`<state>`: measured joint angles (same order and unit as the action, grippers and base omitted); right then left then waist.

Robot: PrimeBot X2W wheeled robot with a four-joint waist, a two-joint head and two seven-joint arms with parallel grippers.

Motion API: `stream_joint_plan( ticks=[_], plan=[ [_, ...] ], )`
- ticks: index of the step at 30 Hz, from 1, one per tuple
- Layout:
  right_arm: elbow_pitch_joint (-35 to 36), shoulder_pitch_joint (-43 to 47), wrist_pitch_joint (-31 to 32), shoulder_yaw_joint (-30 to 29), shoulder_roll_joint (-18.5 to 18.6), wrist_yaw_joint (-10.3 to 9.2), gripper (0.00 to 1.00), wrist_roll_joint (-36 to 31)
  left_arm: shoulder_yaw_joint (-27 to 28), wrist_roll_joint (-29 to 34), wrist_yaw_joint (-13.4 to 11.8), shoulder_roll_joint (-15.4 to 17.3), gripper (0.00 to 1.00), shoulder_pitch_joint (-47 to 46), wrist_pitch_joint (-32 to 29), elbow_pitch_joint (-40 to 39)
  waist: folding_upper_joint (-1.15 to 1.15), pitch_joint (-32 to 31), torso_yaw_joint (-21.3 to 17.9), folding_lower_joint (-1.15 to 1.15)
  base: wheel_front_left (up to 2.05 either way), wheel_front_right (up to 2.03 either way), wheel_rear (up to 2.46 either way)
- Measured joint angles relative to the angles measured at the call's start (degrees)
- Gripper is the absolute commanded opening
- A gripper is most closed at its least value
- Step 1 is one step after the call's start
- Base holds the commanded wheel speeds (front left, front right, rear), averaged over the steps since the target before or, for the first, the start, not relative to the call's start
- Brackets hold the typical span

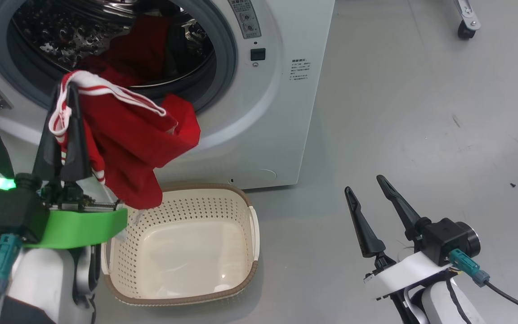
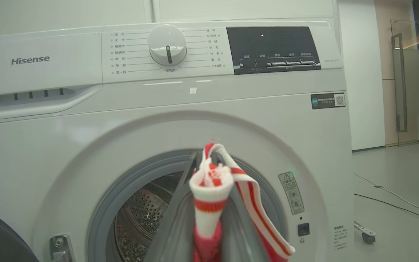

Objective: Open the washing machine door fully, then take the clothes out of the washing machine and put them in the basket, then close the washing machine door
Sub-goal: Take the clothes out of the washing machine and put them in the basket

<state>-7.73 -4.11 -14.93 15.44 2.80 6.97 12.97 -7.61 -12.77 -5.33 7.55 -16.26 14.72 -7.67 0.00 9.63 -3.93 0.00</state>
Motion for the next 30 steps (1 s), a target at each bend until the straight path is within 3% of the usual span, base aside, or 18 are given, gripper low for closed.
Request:
stream_joint_plan(
  ticks=[14,30],
  plan=[
    [1.86,-0.09,0.00,0.26,-0.02,0.01,1.00,-1.04,-1.38,-1.80,-0.43,-1.85,0.00,9.11,-1.80,4.78,0.00,3.57,0.02,0.00,0.00,0.00,0.00],
    [5.04,-2.96,0.00,0.83,-0.01,0.01,1.00,-0.86,-1.66,-3.69,0.45,-2.63,0.00,8.14,-1.70,13.21,0.00,11.54,-1.88,0.00,0.00,0.00,0.00]
  ],
)
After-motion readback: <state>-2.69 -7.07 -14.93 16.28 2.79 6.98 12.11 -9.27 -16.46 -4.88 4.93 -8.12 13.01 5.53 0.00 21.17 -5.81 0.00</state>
